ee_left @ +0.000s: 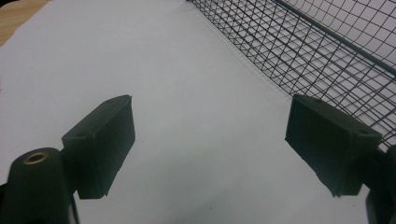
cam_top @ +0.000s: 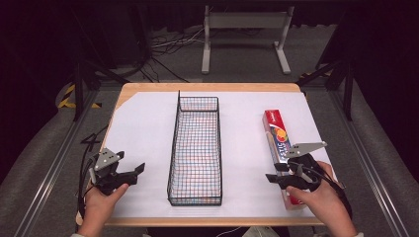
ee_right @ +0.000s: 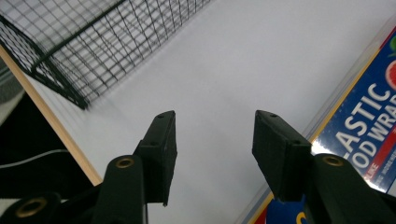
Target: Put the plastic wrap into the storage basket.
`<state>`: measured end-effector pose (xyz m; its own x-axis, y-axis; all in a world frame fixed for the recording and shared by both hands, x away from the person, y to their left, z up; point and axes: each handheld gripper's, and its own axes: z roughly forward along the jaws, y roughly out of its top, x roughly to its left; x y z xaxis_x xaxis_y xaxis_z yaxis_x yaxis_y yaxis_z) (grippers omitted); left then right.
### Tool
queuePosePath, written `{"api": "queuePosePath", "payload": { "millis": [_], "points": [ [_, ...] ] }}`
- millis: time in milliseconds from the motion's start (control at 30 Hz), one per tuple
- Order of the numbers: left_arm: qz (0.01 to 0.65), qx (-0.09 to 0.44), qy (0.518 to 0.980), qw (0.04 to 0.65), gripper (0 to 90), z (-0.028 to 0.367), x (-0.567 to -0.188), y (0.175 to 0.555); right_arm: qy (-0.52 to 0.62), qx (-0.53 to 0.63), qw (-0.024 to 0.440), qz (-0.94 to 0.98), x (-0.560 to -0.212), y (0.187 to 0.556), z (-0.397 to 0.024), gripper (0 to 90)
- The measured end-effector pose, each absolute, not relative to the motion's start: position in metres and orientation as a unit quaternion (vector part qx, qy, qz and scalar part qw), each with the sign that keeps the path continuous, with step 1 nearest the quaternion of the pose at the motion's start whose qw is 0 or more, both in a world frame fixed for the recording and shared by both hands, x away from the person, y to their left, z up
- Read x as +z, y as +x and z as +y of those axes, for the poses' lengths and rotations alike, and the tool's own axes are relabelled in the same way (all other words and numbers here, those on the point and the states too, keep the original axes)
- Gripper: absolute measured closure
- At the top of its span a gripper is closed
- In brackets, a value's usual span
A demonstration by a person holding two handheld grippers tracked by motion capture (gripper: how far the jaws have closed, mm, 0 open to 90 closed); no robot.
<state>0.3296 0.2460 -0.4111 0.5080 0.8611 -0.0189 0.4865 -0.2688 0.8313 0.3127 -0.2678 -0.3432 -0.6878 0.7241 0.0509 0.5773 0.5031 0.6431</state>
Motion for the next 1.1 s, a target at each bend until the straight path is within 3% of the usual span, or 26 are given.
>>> {"api": "queuePosePath", "payload": {
  "millis": [367, 600, 867, 1100],
  "points": [
    [0.45, 0.226, 0.761, 0.409, 16.4, 0.248, -0.414, 0.33, 0.398, 0.372, 0.197, 0.815, -0.331, 0.323, -0.283, 46.2],
    [0.452, 0.228, 0.761, 0.406, 16.4, 0.249, -0.414, 0.33, 0.408, 0.351, 0.215, 0.815, -0.324, 0.335, -0.289, 46.2],
    [0.457, 0.229, 0.758, 0.405, 16.4, 0.252, -0.415, 0.331, 0.463, 0.342, 0.195, 0.794, -0.319, 0.353, -0.29, 45.6],
    [0.46, 0.229, 0.757, 0.404, 16.4, 0.253, -0.417, 0.331, 0.478, 0.324, 0.22, 0.786, -0.31, 0.368, -0.293, 44.4]
  ]
}}
